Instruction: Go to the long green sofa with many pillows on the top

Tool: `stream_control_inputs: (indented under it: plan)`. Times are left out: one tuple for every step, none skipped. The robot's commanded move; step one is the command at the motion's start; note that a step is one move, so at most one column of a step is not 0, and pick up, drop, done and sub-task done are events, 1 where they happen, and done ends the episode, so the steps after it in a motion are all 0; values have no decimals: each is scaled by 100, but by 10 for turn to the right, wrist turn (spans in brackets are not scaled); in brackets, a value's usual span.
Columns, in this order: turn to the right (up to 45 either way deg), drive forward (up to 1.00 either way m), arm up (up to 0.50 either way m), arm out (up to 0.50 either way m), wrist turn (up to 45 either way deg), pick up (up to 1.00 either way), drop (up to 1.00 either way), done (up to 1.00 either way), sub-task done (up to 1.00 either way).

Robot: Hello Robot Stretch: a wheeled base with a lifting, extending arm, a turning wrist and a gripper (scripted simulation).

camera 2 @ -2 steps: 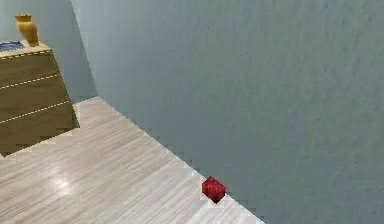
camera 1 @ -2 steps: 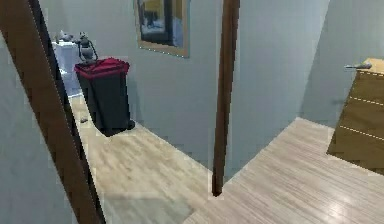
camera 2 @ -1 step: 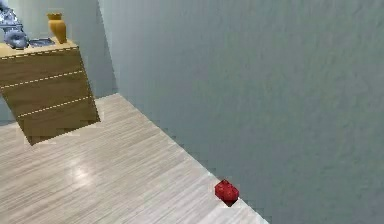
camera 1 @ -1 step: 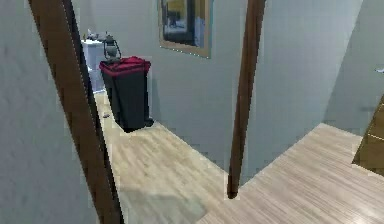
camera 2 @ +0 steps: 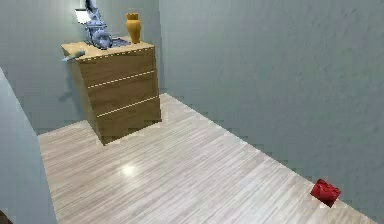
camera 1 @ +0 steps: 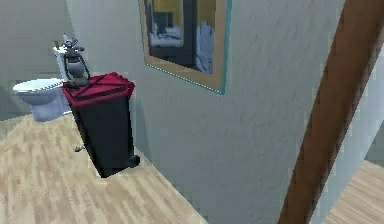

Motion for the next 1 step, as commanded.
stream_control_inputs:
  plan:
    - [-120, 0, 0, 0, 0, 0, 0, 0, 0]
